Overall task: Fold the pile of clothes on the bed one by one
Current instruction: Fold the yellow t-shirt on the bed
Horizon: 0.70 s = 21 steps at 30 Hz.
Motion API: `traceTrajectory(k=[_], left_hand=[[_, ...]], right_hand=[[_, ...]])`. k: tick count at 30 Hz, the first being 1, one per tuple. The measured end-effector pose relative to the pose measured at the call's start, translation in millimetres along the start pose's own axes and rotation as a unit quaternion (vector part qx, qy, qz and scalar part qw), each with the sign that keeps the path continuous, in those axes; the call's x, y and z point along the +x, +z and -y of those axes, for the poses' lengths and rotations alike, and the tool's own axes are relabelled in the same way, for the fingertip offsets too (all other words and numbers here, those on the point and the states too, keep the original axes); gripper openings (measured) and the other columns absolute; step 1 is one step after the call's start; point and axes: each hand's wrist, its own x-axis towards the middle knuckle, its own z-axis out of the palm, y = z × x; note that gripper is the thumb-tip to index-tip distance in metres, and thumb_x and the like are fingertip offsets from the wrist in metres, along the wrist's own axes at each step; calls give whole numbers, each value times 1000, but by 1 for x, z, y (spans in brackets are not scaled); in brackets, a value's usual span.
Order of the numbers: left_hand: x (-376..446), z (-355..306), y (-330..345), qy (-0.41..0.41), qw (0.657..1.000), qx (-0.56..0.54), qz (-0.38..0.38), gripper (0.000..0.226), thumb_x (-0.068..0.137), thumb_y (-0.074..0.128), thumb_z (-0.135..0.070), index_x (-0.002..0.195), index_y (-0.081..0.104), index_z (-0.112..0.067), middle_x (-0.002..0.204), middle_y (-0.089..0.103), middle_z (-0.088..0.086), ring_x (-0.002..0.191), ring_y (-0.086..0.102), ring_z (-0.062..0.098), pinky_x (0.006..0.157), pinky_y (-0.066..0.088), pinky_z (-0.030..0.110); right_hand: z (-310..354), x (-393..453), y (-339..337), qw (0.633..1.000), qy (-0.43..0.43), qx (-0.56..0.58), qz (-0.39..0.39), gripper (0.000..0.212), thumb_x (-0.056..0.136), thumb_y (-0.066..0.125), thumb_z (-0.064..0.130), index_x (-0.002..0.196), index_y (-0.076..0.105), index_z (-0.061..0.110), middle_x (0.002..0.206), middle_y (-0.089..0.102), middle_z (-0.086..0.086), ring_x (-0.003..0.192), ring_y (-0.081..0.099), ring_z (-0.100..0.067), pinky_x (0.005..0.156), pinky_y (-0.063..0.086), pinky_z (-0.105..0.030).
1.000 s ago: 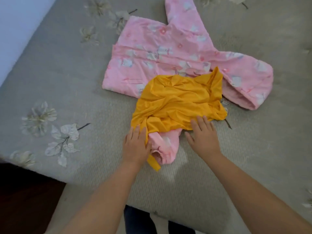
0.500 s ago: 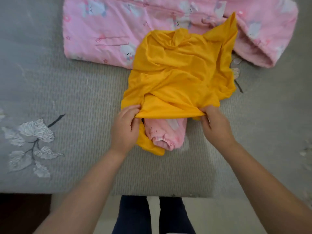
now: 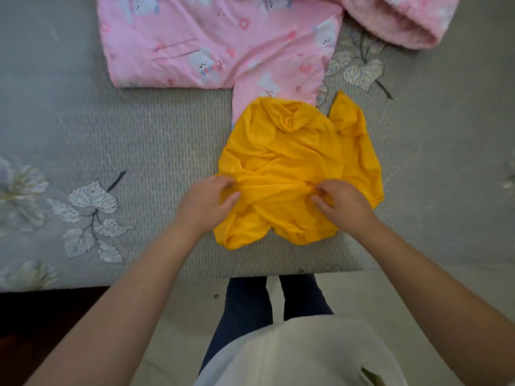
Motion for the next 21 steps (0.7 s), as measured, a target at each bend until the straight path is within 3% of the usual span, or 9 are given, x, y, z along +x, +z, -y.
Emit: traceTrajectory(k=[3, 5, 7, 9, 13, 15, 17, 19, 21], left_hand=[[38, -15, 8, -65, 992, -8, -104, 48, 85, 61, -29, 123, 49, 0, 121, 53, 21, 113, 48, 36, 91, 34, 38], [56, -20, 17, -98, 991, -12, -85, 39, 88, 57, -24, 119, 53, -2, 116, 56, 22, 109, 50, 36, 84, 38, 38], [60, -26, 20, -62, 993, 1, -102, 24, 89, 52, -12, 109, 61, -1, 104, 62, 22, 98, 55, 35, 72, 36, 33], [52, -29, 15, -10, 986, -20, -166, 22, 86, 51, -4, 103, 65, 1, 94, 63, 21, 87, 56, 31, 65, 28, 25], [10, -36, -3, 62, 973, -82, -207, 19, 78, 48, -3, 86, 63, 5, 72, 54, 11, 70, 46, 18, 58, 22, 18], [-10, -38, -1, 50, 988, -57, -133, 24, 81, 45, -10, 88, 63, 5, 73, 57, 15, 69, 49, 19, 58, 23, 22], [-24, -39, 9, 19, 999, 30, 8, 29, 89, 41, -18, 97, 62, 0, 86, 62, 18, 78, 56, 26, 61, 31, 29], [-27, -40, 18, -14, 980, 144, 137, 25, 94, 40, -20, 104, 60, -9, 100, 62, 14, 92, 57, 29, 66, 37, 32], [-26, -43, 22, -22, 955, 217, 203, 25, 95, 40, -21, 109, 59, -13, 109, 60, 11, 100, 55, 27, 73, 45, 34]], right_hand=[[-1, 42, -3, 987, 87, -20, -136, 49, 88, 59, 25, 128, 47, 1, 124, 51, -23, 117, 44, -36, 94, 32, -41], [-6, 66, -2, 979, 171, -34, -106, 43, 88, 56, 25, 126, 48, 5, 127, 50, -20, 119, 43, -36, 94, 34, -43], [-8, 74, -1, 975, 207, -32, -78, 25, 89, 52, 17, 110, 59, 5, 118, 56, -20, 113, 48, -36, 89, 36, -40], [-8, 68, -5, 980, 157, -4, -121, 16, 86, 52, 9, 94, 63, 0, 104, 60, -23, 103, 53, -37, 80, 34, -37], [-4, 10, -25, 944, -97, 102, -297, 15, 73, 55, 5, 73, 64, -7, 77, 61, -20, 80, 53, -28, 69, 35, -27], [-8, -28, -25, 956, -119, 146, -224, 9, 77, 53, 8, 72, 59, 3, 73, 56, -1, 65, 48, -20, 66, 37, -16], [-18, -58, -14, 984, -81, 135, -80, 16, 83, 54, 4, 72, 45, 13, 63, 44, 6, 54, 43, -16, 59, 31, -21], [-32, -77, 5, 995, -41, 28, 84, 15, 91, 50, 8, 77, 43, 13, 65, 42, 3, 67, 50, -23, 66, 20, -22], [-45, -89, 17, 991, 0, -24, 131, 12, 95, 44, 16, 91, 54, 12, 77, 53, -2, 84, 55, -25, 71, 22, -24]])
